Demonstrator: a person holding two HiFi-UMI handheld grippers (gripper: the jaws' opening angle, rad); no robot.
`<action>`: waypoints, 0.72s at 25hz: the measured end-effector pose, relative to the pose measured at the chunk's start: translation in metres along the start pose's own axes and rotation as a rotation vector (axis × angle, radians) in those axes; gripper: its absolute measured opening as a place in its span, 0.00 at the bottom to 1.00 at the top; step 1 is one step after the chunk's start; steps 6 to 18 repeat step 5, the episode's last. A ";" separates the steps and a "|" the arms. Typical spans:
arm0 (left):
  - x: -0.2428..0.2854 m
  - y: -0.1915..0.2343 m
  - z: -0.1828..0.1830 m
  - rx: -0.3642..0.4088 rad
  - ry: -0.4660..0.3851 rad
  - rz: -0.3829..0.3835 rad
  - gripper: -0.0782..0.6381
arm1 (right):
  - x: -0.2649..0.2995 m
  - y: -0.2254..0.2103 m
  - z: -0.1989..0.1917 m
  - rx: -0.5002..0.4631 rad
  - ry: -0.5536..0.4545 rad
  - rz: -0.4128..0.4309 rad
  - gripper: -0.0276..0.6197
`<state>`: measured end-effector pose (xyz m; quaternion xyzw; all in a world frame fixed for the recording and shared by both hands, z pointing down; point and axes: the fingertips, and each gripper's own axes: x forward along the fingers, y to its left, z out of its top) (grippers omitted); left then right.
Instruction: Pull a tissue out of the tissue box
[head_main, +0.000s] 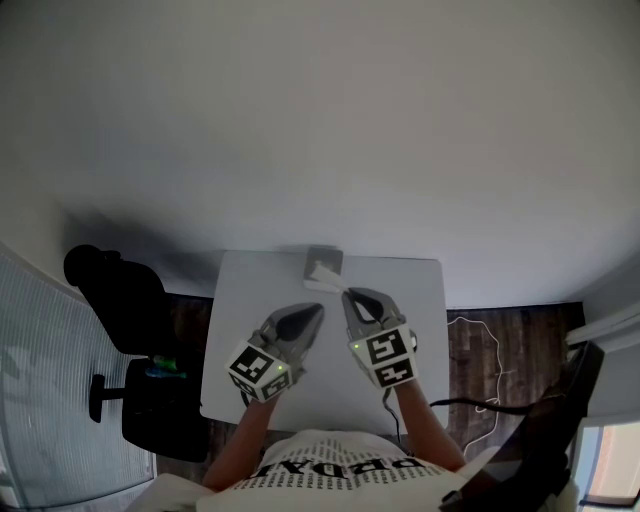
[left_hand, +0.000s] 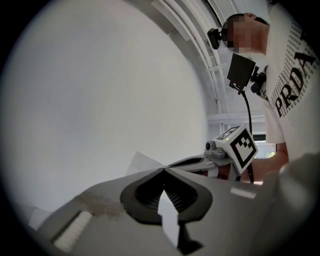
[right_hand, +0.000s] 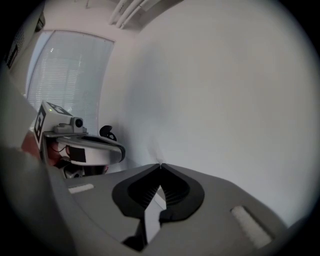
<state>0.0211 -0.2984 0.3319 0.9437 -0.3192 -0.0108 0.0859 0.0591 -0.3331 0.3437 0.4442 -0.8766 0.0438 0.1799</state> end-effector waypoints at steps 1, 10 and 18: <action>0.000 0.000 0.000 0.000 -0.002 0.001 0.10 | 0.000 0.000 0.000 -0.004 0.000 0.001 0.05; -0.002 -0.002 -0.002 -0.004 -0.010 0.007 0.10 | -0.002 0.001 -0.002 -0.017 0.000 0.006 0.06; -0.002 -0.002 -0.002 -0.004 -0.010 0.007 0.10 | -0.002 0.001 -0.002 -0.017 0.000 0.006 0.06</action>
